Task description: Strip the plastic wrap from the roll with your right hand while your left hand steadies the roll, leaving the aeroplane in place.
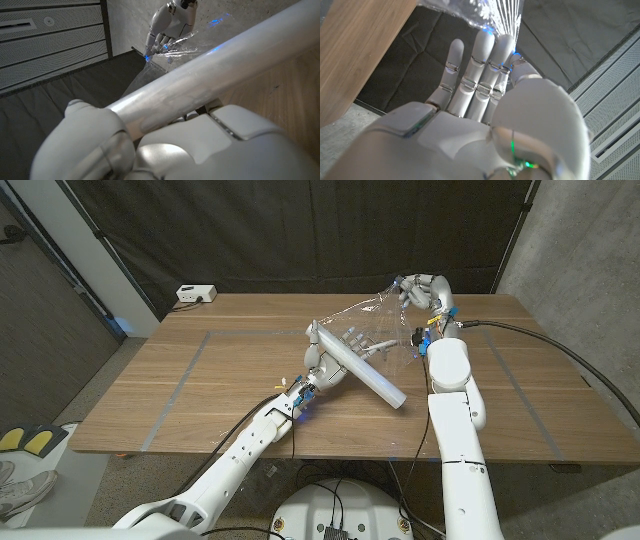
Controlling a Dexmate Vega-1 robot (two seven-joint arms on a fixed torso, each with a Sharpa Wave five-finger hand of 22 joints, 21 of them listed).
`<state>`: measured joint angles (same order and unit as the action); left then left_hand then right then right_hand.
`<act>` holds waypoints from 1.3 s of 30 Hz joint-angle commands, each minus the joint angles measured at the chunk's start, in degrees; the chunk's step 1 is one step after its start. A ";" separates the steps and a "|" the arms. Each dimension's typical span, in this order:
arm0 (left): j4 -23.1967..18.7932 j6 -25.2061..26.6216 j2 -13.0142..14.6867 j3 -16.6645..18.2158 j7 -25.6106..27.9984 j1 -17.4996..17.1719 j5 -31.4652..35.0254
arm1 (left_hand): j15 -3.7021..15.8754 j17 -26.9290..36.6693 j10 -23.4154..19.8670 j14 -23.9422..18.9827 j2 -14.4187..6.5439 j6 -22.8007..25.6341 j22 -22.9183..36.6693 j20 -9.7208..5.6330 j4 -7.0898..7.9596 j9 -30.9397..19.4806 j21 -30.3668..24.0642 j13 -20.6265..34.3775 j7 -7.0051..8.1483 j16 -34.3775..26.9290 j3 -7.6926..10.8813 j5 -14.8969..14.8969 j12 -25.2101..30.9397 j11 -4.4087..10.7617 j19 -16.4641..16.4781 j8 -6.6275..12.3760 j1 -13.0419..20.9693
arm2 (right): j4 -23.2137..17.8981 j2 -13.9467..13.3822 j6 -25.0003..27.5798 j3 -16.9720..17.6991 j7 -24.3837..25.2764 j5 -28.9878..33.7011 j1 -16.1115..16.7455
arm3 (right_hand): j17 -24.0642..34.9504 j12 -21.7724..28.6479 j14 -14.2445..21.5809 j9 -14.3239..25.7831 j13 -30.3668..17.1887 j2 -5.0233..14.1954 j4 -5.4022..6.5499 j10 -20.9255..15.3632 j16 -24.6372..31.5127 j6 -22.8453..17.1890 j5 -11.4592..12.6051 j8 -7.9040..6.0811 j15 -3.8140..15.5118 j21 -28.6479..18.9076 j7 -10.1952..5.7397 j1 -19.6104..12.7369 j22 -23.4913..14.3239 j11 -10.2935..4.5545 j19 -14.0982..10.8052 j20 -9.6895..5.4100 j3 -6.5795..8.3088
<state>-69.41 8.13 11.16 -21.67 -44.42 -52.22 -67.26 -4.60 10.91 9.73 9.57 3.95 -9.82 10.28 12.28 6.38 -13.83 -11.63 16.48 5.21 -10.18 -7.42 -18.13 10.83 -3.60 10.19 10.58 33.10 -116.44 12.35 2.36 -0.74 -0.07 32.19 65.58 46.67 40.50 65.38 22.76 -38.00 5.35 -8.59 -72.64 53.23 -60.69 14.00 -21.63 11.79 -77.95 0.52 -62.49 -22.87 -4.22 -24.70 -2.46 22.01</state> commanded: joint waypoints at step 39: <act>0.09 1.37 2.06 0.07 -1.49 -2.55 -2.62 | 2.18 -0.01 0.16 -6.37 -1.17 -13.89 0.32 -0.04 -0.34 0.57 -0.90 -1.00 2.24 -2.44 -1.67 -0.74 3.34 1.62 3.23 3.20 0.99 | 1.01 1.54 4.74 -2.50 6.14 3.80 -2.27 | -1.88 -1.52 -1.71 -0.44 -0.52 -0.34 0.38 1.41 -3.55 -1.54 0.33 1.84 1.42 -2.12 -0.06 1.66 3.71 -0.50 3.27 -3.37 1.15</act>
<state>-69.76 8.47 12.73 -21.86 -45.37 -52.53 -69.06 -2.46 10.93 9.95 3.90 2.89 -9.93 10.56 12.23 6.17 -13.29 -11.95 15.43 6.99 -12.34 -8.61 -18.58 13.73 -2.54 12.46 13.19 33.71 -114.64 13.44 4.06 -2.17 6.35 34.98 63.29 45.63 39.34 65.42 22.35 -38.38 4.68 -8.61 -71.87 50.53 -61.86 14.18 -20.29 11.85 -79.59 0.22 -61.50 -19.38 -4.91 -21.98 -2.46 22.95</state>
